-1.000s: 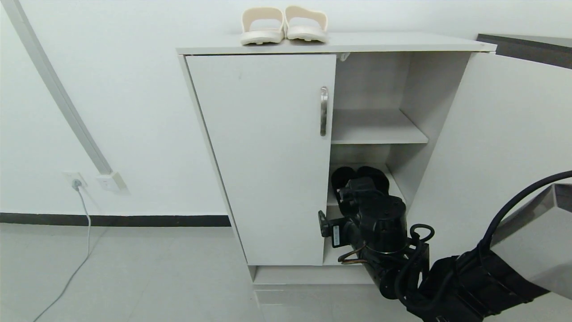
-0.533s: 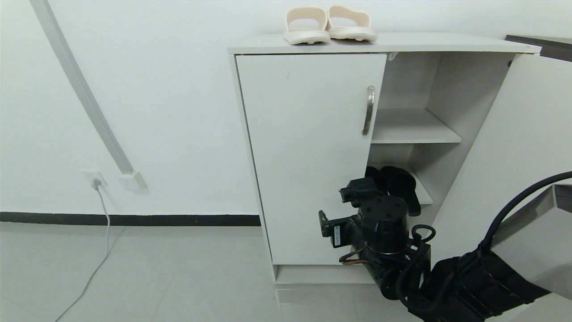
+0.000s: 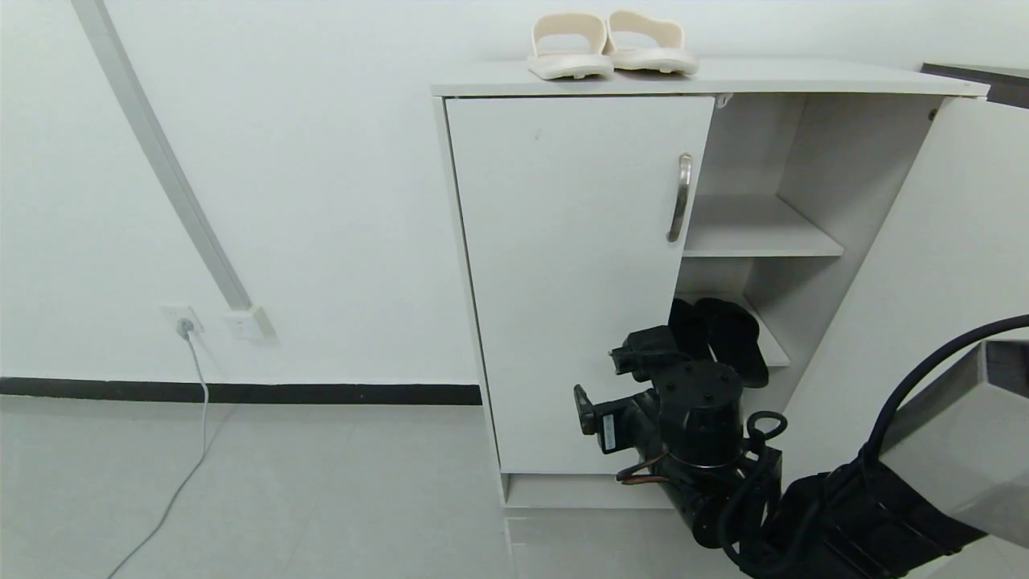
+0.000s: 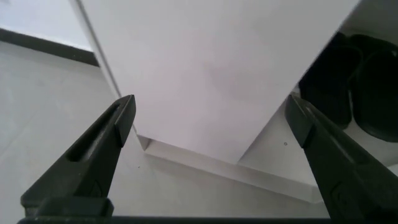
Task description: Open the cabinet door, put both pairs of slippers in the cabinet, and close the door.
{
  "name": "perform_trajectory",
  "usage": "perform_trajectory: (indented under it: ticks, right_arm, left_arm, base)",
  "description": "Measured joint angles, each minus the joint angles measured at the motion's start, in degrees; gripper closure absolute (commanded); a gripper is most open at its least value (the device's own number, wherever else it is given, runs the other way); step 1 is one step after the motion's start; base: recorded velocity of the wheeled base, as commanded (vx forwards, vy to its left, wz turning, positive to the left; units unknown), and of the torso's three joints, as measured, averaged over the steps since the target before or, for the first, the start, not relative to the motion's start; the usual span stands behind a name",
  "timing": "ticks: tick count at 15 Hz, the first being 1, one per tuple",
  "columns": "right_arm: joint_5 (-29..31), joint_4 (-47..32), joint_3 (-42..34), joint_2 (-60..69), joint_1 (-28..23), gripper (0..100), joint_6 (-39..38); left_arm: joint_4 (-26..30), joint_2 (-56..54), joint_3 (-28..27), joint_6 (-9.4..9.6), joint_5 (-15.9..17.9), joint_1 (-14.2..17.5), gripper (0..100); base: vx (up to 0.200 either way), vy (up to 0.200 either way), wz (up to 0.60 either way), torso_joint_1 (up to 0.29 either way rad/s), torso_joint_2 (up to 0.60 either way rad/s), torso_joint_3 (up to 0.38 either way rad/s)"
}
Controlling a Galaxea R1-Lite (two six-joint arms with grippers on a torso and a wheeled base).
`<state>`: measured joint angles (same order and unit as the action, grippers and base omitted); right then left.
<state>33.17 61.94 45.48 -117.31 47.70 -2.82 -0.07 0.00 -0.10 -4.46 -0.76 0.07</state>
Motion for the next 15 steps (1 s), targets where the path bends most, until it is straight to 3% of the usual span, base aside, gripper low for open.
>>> perform_trajectory:
  ticks: [5, 8, 15]
  right_arm:
    - [0.05, -0.06, -0.06, -0.11, 0.06, 0, 0.20]
    - [0.05, -0.04, -0.01, -0.13, 0.12, 0, 0.17]
    - [0.06, -0.02, -0.06, -0.22, 0.06, 0, 0.22]
  left_arm:
    - [0.05, 0.00, 0.02, 0.01, 0.00, 0.00, 100]
    - [0.12, 0.00, 0.05, 0.00, -0.02, 0.00, 100]
    - [-0.02, 0.00, -0.01, 0.01, 0.00, 0.00, 100]
  base:
    - [0.000, 0.000, 0.00, 0.000, -0.03, -0.036]
    - [0.000, 0.000, 0.00, 0.015, -0.20, -0.330]
    - [0.000, 0.000, 0.00, 0.083, -0.49, -0.353]
